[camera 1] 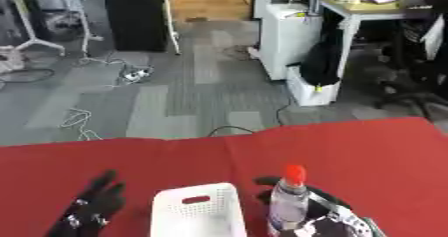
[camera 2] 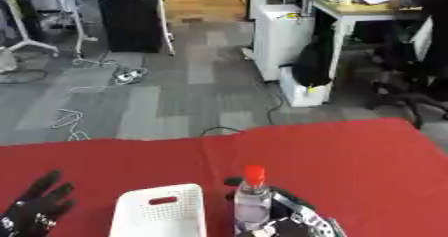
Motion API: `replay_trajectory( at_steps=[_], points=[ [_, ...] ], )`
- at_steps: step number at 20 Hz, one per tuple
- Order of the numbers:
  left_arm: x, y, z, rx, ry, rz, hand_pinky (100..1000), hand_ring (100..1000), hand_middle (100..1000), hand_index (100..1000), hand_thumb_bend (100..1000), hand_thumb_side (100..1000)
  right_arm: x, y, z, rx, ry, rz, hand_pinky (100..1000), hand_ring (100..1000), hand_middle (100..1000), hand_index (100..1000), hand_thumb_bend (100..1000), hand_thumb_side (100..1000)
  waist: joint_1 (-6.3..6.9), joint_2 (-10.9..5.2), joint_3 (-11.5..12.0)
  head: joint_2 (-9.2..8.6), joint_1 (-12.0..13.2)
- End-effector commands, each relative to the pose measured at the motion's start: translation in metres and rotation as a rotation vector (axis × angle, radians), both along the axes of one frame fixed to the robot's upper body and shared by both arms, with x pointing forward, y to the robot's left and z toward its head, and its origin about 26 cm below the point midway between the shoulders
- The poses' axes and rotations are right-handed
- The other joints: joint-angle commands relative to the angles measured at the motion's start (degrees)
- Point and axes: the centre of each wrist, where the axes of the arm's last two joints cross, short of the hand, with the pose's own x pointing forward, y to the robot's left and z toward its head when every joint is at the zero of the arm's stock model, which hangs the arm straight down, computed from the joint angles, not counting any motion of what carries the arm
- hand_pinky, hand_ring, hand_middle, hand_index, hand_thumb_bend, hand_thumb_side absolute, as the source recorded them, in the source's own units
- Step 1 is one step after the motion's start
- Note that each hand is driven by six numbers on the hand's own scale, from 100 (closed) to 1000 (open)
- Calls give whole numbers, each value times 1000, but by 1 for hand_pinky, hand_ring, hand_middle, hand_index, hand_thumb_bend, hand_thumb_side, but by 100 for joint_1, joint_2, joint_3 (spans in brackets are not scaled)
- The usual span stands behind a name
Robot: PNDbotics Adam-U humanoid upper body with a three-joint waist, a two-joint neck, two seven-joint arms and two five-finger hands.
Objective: Pick up objects on the table and place them in the box.
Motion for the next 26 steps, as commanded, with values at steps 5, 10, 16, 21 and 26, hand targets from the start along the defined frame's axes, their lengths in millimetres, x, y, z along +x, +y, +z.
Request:
replay_trajectory(
  at_steps=[5,10,16,21,26],
  points=[
    [-2,-2,8,-13,-31,-16,960,1000,1000,894,100,831,3,-3,6,44,-145,-76,312,267,391,693,801,206,-19,-68,33,-71,-83],
    [-2,-2,8,-16,-31,-12,961,1000,1000,893,100,831,3,6,3,183,-167,-224,100,100,198,446,736,201,-29,-49,71,-74,-95],
    [-2,-1,8,-18,-30,-7,961,1000,1000,894,100,832,2,13,6,213,-211,-253,100,100,113,414,670,273,-42,-33,98,-63,-102],
    [-2,0,7,-17,-26,-3,961,1000,1000,894,100,831,4,17,26,287,-248,-219,100,100,107,407,627,363,-60,-57,109,-32,-96],
    [-2,1,3,-13,-13,-1,962,1000,1000,894,100,831,7,22,69,350,-258,-168,100,100,100,395,599,426,-114,-142,110,-13,-65]
  ],
)
